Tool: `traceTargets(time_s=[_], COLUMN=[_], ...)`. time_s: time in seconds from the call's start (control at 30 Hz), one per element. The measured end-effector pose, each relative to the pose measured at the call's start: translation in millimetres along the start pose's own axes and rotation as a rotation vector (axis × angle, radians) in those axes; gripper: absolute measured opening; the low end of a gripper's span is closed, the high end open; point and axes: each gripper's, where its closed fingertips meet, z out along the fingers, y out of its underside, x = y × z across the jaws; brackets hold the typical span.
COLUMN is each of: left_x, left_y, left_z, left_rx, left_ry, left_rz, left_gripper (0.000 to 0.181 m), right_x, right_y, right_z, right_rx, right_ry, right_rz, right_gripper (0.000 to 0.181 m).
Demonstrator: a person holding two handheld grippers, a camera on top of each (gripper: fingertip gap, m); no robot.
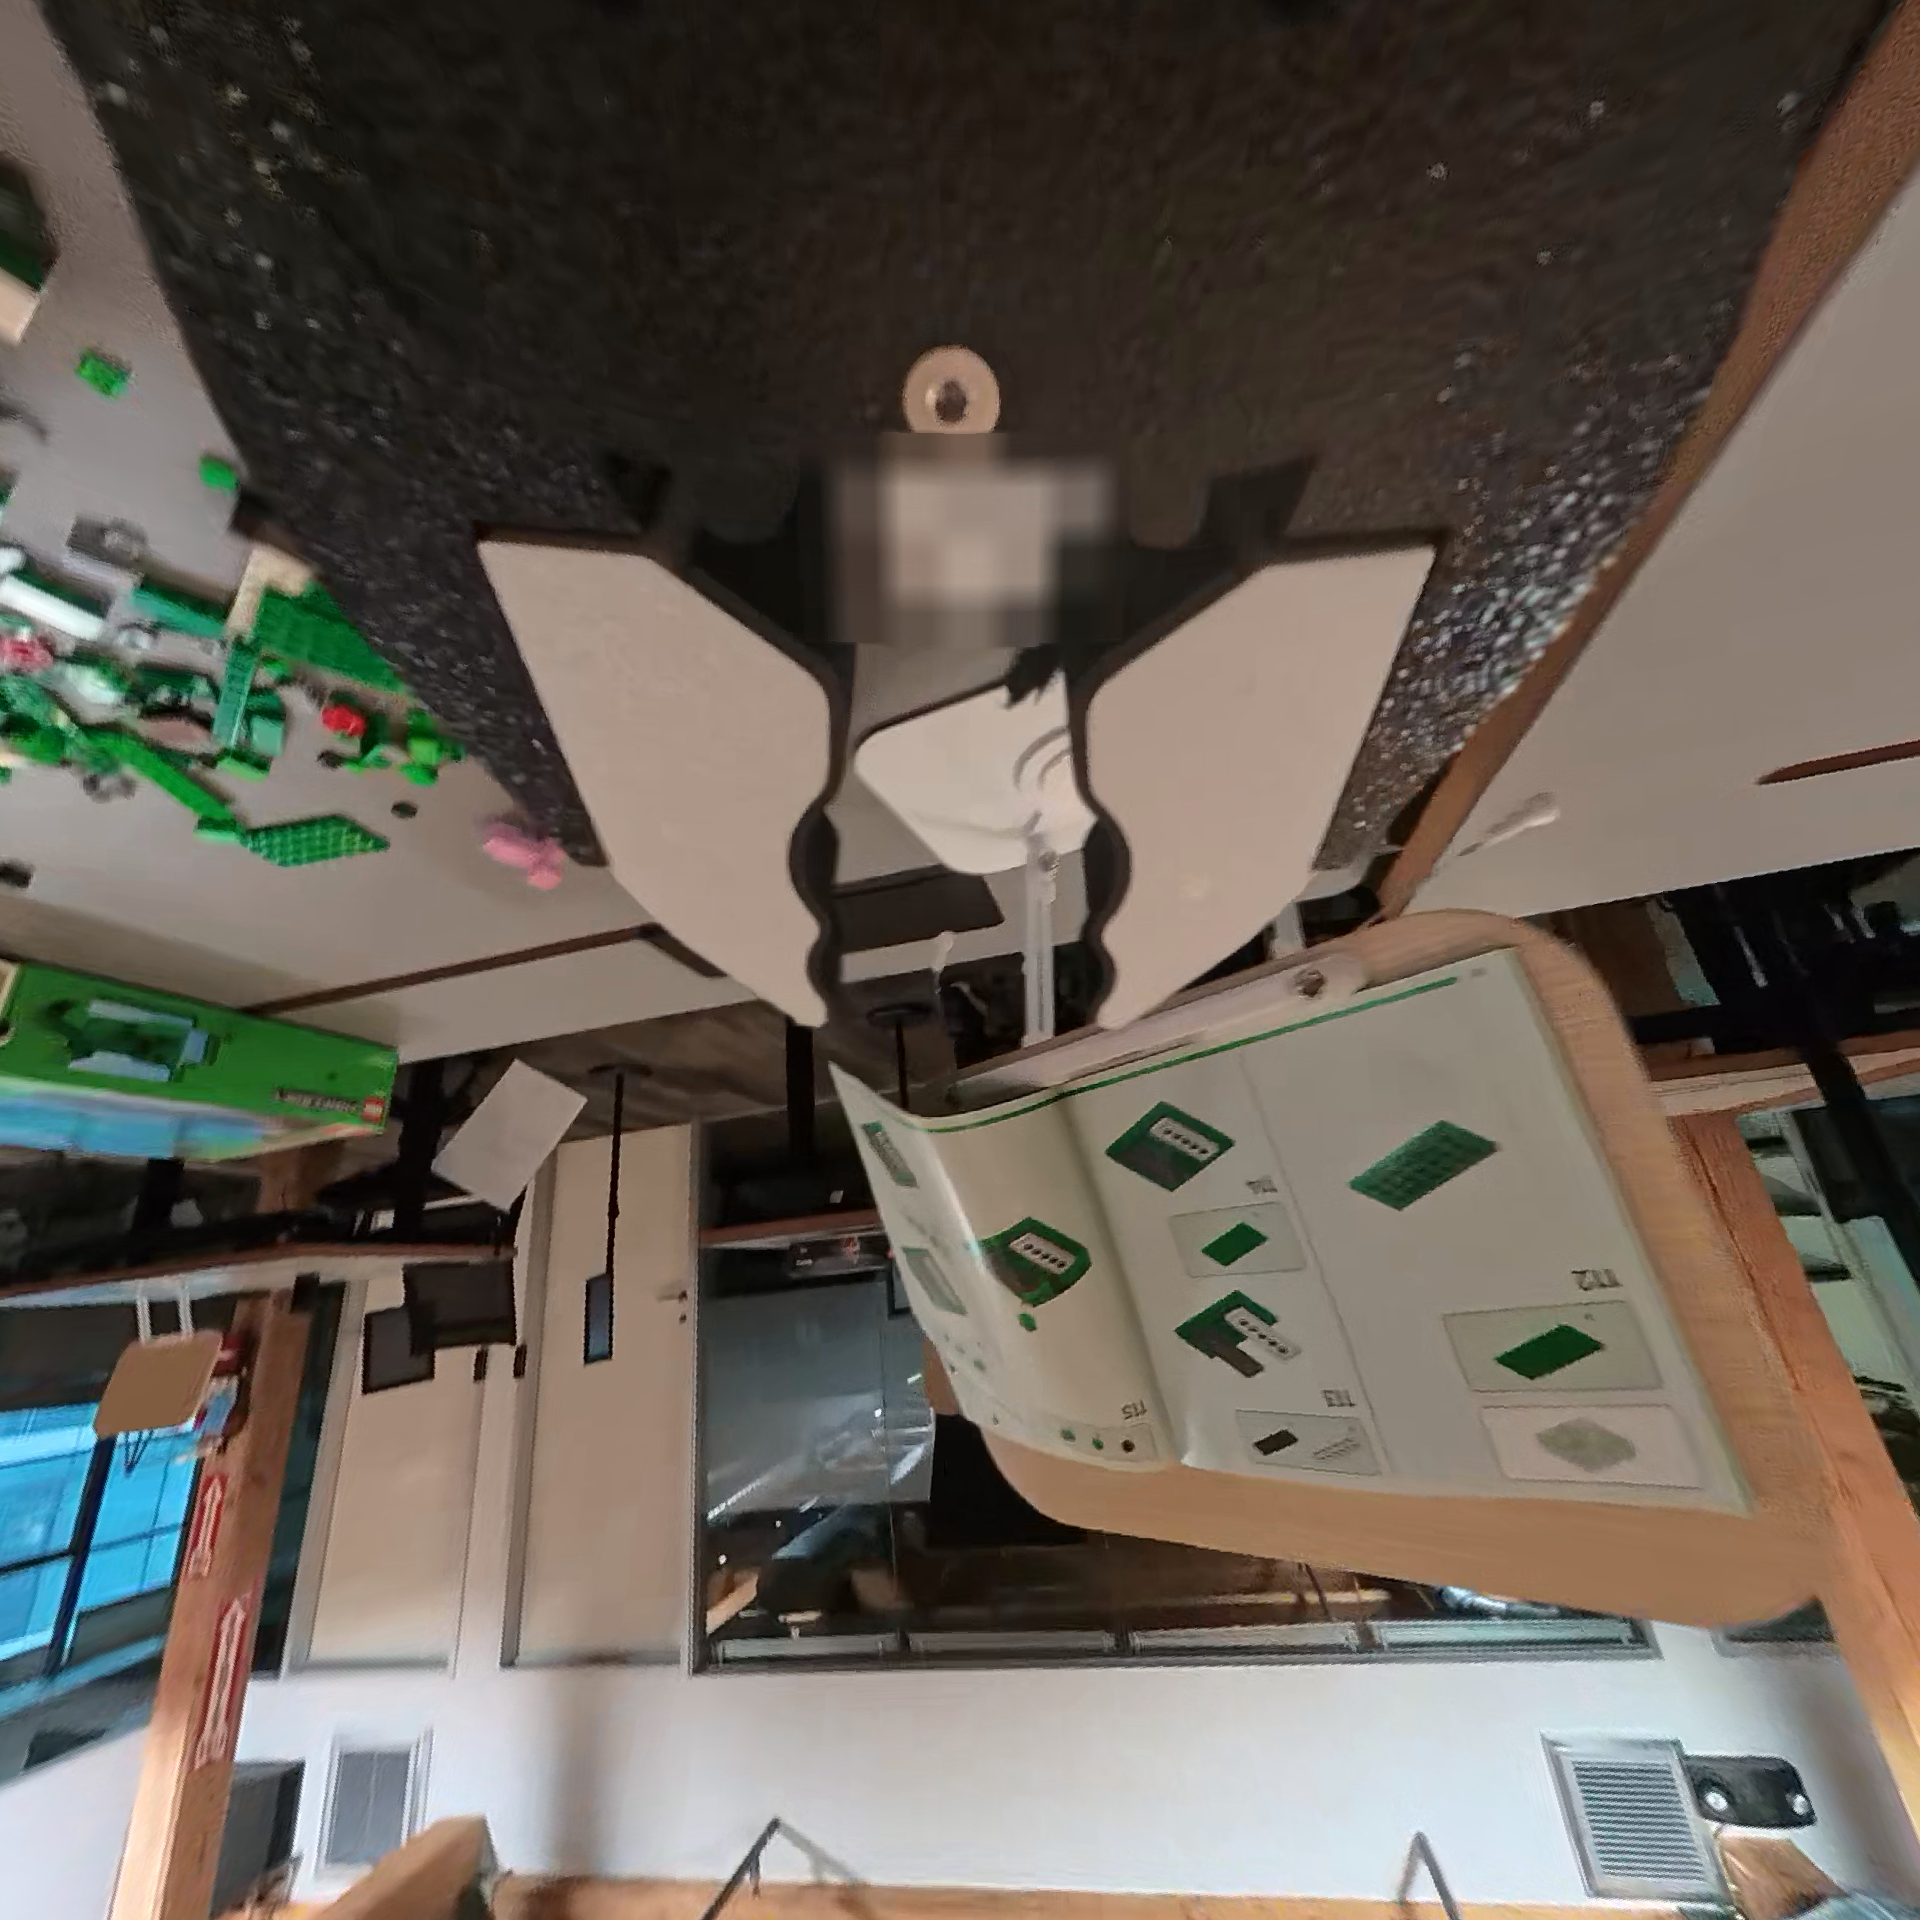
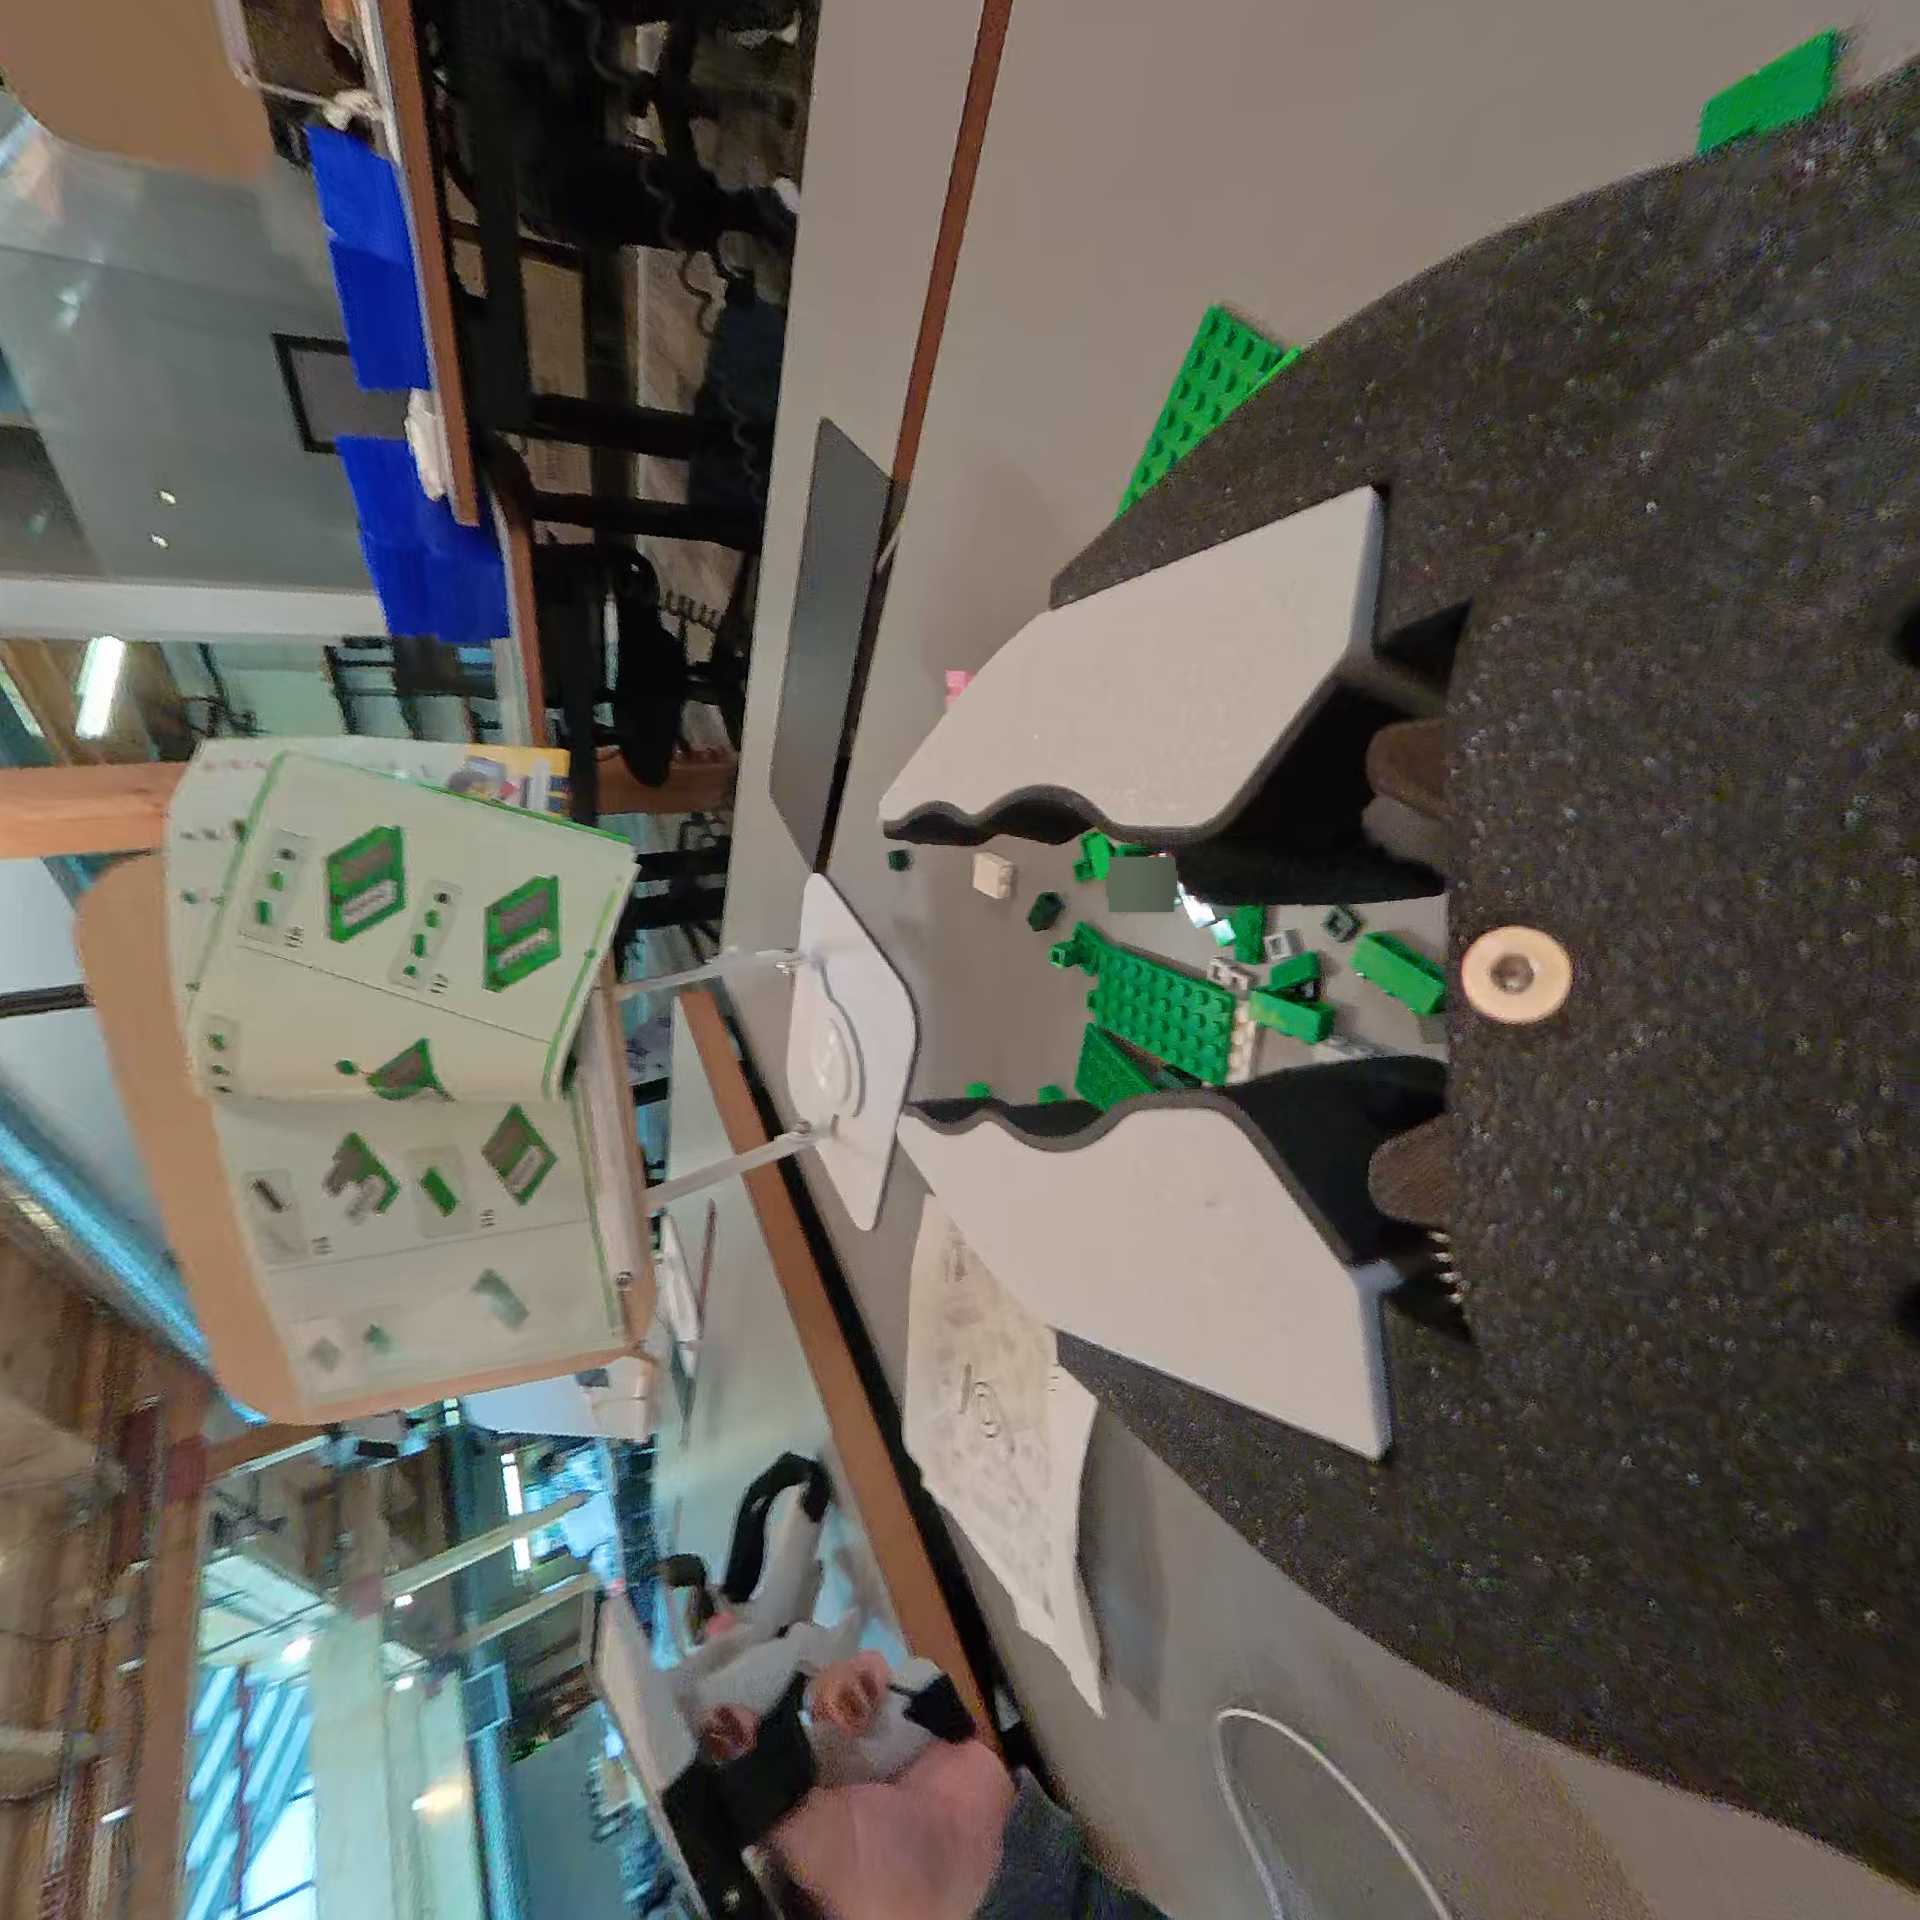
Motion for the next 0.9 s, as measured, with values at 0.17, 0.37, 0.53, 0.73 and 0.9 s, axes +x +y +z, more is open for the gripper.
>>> traceTargets(time_s=[0.17,0.37,0.53,0.73,0.9], left_x=[48,70,69,67,95], left_y=[-5,30,38,68,86], left_z=[32,52,42,47,52], left_rx=[0.12,0.03,0.081,-0.012,-0.101], left_ry=[0.037,0.028,0.098,0.117,0.213], left_rz=[-0.069,-0.067,-0.16,-0.191,-0.147], left_gripper=[0.056,0.088,0.089,0.087,0.082], right_x=[-3,2,2,5,8], right_y=[-2,-11,-10,-9,-2], right_z=[-7,-16,-16,-15,-13], right_rx=[-0.06,-0.094,-0.114,-0.108,-0.134], right_ry=[0.026,0.084,0.062,0.078,0.112], right_rz=[-0.101,-0.227,-0.146,-0.121,-0.164], right_gripper=[0.046,0.044,0.039,0.038,0.037])
